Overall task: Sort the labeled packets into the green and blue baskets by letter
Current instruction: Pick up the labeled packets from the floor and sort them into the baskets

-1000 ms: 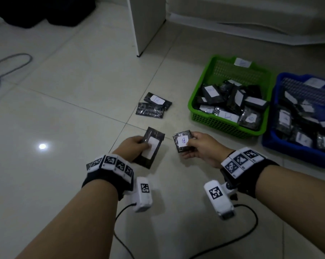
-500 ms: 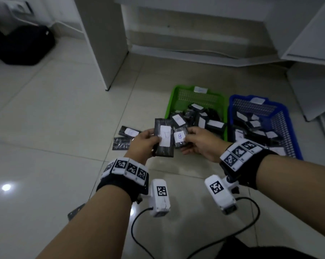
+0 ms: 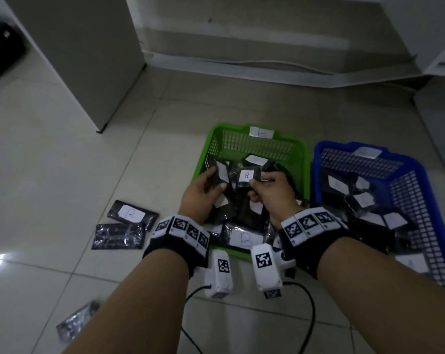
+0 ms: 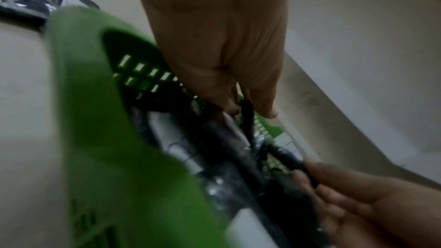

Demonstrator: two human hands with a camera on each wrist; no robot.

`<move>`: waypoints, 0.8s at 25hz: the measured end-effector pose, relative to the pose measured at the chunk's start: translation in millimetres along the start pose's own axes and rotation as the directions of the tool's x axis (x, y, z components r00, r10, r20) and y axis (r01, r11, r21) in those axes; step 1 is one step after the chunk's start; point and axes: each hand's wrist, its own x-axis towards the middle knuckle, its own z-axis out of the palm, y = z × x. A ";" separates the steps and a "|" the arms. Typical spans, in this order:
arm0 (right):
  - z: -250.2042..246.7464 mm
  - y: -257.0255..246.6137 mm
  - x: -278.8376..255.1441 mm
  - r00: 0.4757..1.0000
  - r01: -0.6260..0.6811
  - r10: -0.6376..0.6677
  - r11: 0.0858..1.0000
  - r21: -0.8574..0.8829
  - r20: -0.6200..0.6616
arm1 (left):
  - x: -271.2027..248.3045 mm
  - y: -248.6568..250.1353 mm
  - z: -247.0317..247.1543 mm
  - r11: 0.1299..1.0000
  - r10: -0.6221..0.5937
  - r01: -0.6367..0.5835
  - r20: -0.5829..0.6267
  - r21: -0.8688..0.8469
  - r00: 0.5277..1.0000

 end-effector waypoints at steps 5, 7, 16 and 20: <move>12.6 15.7 15.8 0.991 0.073 -0.098 0.967 -0.245 -0.094 | 9.4 -25.9 2.4 0.918 0.207 -0.209 0.042 0.338 0.977; 14.6 14.7 16.4 0.991 0.078 -0.108 0.951 -0.300 -0.083 | 13.6 -25.6 3.9 0.899 0.213 -0.224 0.071 0.376 0.974; 46.3 1.0 -18.2 0.934 0.332 -0.329 0.661 -0.673 0.137 | -30.3 -2.2 -53.0 0.980 0.013 -0.016 -0.016 -0.196 1.000; 88.8 -0.6 -63.7 0.833 0.541 -0.411 0.465 -0.701 0.370 | -62.8 -42.7 -122.2 0.994 0.019 0.009 -0.263 0.105 0.965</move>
